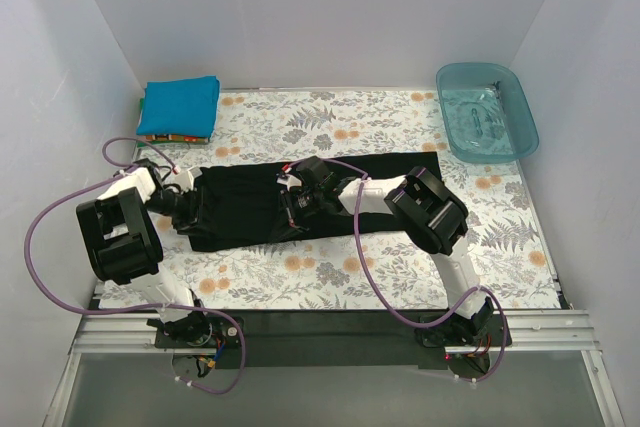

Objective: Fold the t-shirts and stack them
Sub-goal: Fold the tshirt

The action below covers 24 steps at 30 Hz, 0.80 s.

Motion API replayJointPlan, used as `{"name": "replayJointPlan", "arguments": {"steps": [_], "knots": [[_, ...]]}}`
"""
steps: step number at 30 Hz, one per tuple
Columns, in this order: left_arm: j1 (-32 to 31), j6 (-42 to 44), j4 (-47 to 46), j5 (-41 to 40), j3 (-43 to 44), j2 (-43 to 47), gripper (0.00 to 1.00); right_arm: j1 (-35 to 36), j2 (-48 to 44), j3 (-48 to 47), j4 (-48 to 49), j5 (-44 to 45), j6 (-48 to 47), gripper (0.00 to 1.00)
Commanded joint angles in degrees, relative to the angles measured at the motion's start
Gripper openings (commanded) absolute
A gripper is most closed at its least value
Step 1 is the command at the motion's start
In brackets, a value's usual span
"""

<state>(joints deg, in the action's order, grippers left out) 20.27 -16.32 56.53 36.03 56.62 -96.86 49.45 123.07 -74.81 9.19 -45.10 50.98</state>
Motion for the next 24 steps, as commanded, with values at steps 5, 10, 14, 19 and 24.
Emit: {"name": "replayJointPlan", "arguments": {"steps": [5, 10, 14, 19, 24], "knots": [[-0.15, 0.23, 1.12, 1.76, 2.70, 3.34, 0.44, -0.50, -1.25, -2.71, 1.53, -1.13, -1.49, 0.01], [-0.23, 0.23, 2.18, 3.34, 4.20, 4.04, 0.44, -2.69, -2.13, -6.48, 1.62, 0.45, -5.71, 0.01], [-0.15, -0.38, 2.35, 4.92, 5.87, 4.22, 0.44, -5.15, -0.90, -9.48, 2.06, 1.51, -7.47, 0.01], [-0.23, -0.73, 2.18, 6.94, 7.36, 5.01, 0.44, -8.75, 1.21, -12.20, 3.99, 3.09, -7.92, 0.01], [-0.23, -1.87, 0.51, 9.05, 8.50, 5.97, 0.45, -11.48, 3.67, -11.34, 10.57, 3.62, -3.54, 0.01]]}}
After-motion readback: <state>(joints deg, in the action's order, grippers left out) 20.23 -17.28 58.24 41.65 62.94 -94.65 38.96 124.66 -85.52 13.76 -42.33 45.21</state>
